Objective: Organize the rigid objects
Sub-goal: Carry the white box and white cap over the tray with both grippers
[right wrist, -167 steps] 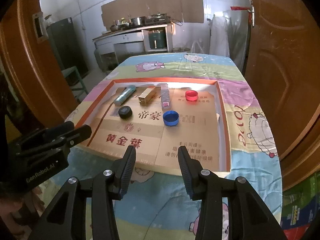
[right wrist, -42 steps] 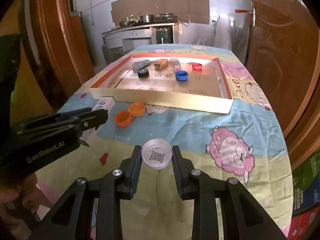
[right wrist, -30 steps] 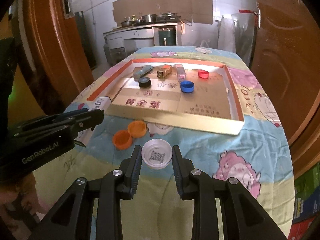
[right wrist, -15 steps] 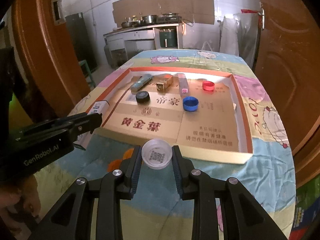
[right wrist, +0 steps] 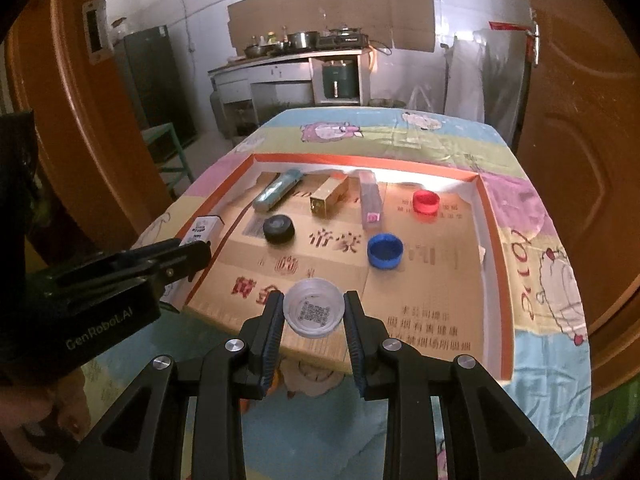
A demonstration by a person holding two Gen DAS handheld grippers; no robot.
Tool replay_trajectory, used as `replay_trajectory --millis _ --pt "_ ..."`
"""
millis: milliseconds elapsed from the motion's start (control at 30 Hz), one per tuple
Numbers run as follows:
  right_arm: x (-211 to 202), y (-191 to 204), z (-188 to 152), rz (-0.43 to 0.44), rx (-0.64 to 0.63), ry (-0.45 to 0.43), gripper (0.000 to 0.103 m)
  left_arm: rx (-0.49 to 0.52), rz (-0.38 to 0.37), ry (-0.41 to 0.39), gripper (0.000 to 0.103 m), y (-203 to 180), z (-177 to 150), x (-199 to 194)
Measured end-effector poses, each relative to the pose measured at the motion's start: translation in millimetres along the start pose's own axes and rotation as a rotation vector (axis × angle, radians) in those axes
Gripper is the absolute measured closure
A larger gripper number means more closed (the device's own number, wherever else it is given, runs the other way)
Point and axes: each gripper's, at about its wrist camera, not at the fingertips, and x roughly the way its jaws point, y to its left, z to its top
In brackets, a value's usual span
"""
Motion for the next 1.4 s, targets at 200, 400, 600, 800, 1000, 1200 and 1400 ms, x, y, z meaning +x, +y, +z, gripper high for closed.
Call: replay_trajectory --millis 200,400,600,800,1000,1200,1400 --pt "11 -2 12 0.006 -0.003 0.000 0.072 -0.010 0.019 0.005 0.075 6 9 9" --pt "26 -4 21 0.011 -0.006 0.007 0.072 -0.015 0.040 0.018 0.075 12 16 21" --pt "42 -6 29 0.017 -0.009 0.017 0.072 -0.011 0.052 0.037 0.075 15 22 35" --pt "57 -8 34 0.019 -0.003 0.031 0.072 -0.004 0.065 0.064 0.075 18 26 49" --pt "70 -9 34 0.018 -0.004 0.051 0.072 -0.005 0.077 0.084 0.075 23 27 59" --pt "79 -10 35 0.018 0.000 0.059 0.072 0.001 0.077 0.090 0.075 24 27 63" --pt "84 -12 36 0.015 -0.002 0.064 0.072 0.007 0.081 0.098 0.075 24 27 68"
